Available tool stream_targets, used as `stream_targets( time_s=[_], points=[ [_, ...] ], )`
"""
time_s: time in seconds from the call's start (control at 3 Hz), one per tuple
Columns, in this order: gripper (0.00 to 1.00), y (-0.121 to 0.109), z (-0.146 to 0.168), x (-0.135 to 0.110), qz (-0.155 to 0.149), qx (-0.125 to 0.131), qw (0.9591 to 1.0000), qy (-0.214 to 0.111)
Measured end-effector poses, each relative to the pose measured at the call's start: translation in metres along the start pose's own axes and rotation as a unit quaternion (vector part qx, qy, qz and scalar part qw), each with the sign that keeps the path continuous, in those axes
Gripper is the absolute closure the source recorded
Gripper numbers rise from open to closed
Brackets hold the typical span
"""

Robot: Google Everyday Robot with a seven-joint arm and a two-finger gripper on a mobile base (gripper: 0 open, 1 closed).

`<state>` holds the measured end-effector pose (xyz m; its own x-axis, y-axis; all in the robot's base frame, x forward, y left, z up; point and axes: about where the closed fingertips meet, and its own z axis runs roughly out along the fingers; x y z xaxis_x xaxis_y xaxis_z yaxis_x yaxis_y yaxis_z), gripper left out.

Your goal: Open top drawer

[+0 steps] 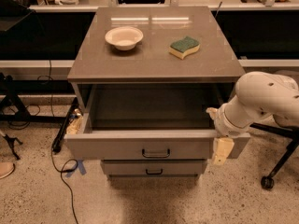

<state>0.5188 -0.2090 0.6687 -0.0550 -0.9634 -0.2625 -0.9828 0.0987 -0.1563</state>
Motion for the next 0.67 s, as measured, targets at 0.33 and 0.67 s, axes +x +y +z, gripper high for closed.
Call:
stream_targets(
  time_s=[0.33, 0.67],
  points=[
    [0.00, 0.0053, 0.0080, 0.0075, 0.002, -0.031, 0.9995, 0.007],
    [0.19, 0.0136, 0.0121, 0.0127, 0.002, -0.049, 0.9986, 0.020]
  ],
)
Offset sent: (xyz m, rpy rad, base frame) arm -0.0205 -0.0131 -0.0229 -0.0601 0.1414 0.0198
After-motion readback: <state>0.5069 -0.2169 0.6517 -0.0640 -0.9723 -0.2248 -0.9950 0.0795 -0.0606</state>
